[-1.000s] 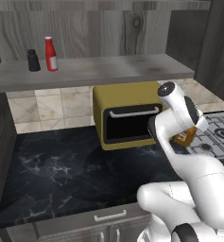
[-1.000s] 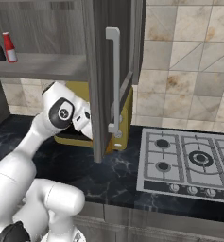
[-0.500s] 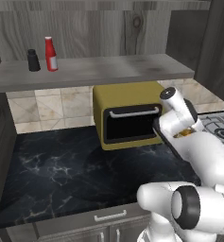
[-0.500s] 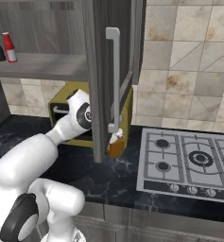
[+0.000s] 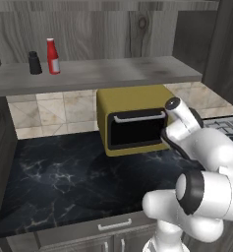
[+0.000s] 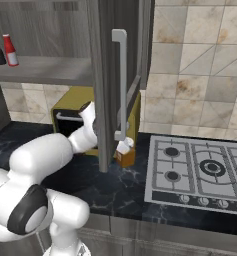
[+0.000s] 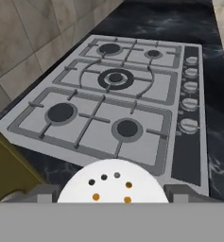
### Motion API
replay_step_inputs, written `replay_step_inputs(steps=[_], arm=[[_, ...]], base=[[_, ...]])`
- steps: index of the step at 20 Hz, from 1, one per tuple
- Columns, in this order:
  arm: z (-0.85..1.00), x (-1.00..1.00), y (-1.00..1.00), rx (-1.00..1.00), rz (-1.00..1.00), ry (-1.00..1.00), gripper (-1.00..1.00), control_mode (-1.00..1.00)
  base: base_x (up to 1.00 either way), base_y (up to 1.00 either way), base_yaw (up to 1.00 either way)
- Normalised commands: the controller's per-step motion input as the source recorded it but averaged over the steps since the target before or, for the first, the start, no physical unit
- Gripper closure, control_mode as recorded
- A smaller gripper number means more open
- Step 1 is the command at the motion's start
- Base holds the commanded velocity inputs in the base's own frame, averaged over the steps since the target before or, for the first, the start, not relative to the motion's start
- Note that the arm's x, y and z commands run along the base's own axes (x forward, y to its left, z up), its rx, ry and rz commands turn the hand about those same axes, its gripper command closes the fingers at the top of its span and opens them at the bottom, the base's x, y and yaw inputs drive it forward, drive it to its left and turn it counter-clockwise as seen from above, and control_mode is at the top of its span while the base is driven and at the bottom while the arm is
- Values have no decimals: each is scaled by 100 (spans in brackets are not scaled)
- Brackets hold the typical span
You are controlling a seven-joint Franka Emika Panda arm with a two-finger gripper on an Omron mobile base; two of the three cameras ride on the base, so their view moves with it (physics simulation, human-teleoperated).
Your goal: Collect the turmeric, ketchup, and shaker from the cabinet and place them next to the stove.
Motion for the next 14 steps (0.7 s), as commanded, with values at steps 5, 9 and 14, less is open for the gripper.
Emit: replay_step_inputs(steps=[5,9,14], arm=[[-31,2,0,0,0,6,100,-100],[-45,-4,0,0,-1,13,100,-100],[-55,-31,0,0,-5,15,100,-100]], base=[[0,0,0],[0,0,0],[0,0,0]])
